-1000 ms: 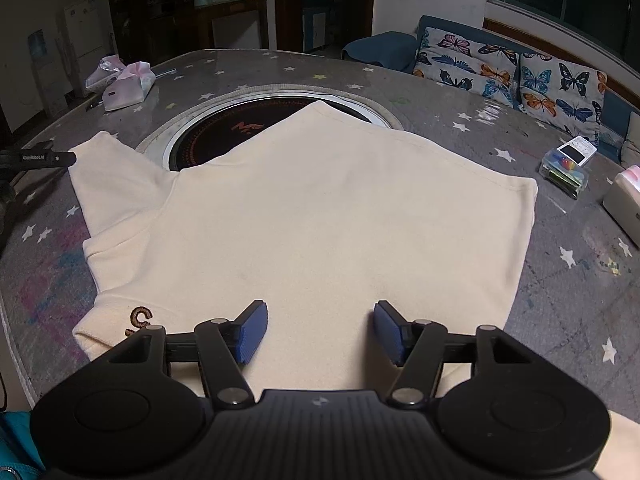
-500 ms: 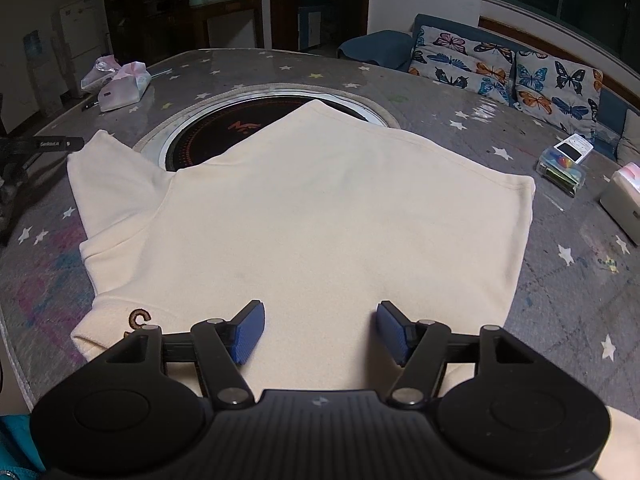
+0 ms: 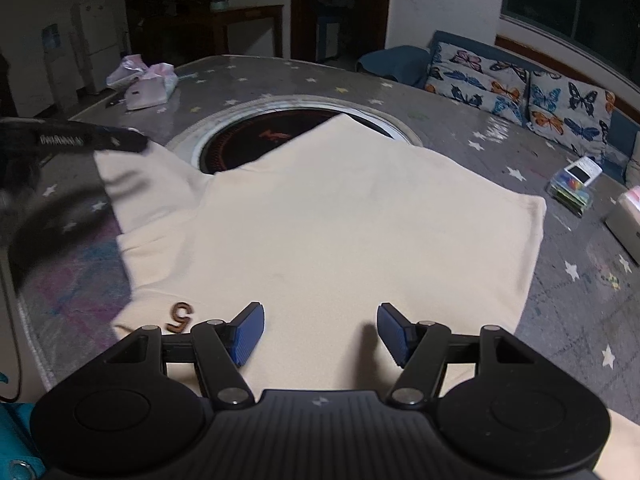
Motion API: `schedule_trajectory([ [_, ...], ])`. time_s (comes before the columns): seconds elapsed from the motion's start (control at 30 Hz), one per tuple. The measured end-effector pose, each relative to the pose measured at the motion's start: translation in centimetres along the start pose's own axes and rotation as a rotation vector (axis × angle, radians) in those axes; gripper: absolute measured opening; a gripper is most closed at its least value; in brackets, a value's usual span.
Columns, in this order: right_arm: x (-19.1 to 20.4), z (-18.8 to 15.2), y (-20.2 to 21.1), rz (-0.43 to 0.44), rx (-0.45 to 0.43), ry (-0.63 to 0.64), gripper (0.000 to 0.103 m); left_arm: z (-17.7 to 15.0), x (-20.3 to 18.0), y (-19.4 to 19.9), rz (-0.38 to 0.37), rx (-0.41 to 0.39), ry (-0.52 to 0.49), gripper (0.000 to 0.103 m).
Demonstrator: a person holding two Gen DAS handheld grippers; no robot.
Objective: Fold clothes
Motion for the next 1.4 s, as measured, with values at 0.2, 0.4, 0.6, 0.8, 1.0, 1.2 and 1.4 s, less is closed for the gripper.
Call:
schedule_trajectory([
  [0.2,1.6,0.3,0.3,0.032,-0.023,0.029,0.064,-2.3,-3.4,-1.5,-0.111,0.067,-0.087,0.026],
  [0.4,2.7,0.0,-0.2,0.060,-0.009,0.045,0.064,-4.0,-3.2,-1.9,-0.091,0.103,-0.137,0.026],
  [0.6,2.9,-0.3,1.0,0.054,-0.019,0.050,0.064,-4.5,-2.4,-1.3,-0.062,0.082,-0.187,0.029],
  [0.8,3.3,-1.6,1.9,0.049,-0.001,0.054,0.064,-4.2,-2.8,-0.6,-0.051,0.068,-0.207,0.029],
  [1.0,2.2,-2.6,4.5,0.006,-0.035,-0.017,0.054,-3.2,-4.7,0.3,-0.101,0.040,-0.214,0.028],
  [1.2,2.1,-4.3,5.1,0.033,-0.006,-0.056,0.045,-3.5,-8.2,-0.4,-0.187,0.053,-0.239,0.028],
  [1.4,1.7,-5.9,6.3,0.042,-0.006,-0.113,0.045,-4.2,-11.3,-1.3,-0.250,0.076,-0.270,0.028],
])
Point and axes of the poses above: each gripper's, at about its wrist camera, not at the fingertips, and y roughly against the way its jaws point, x to its left, z to its top, the point moved 3 cm from there along -y, roughly the way its jaws point, and after that the axes turned 13 degrees about y, right-handed, at the moved point
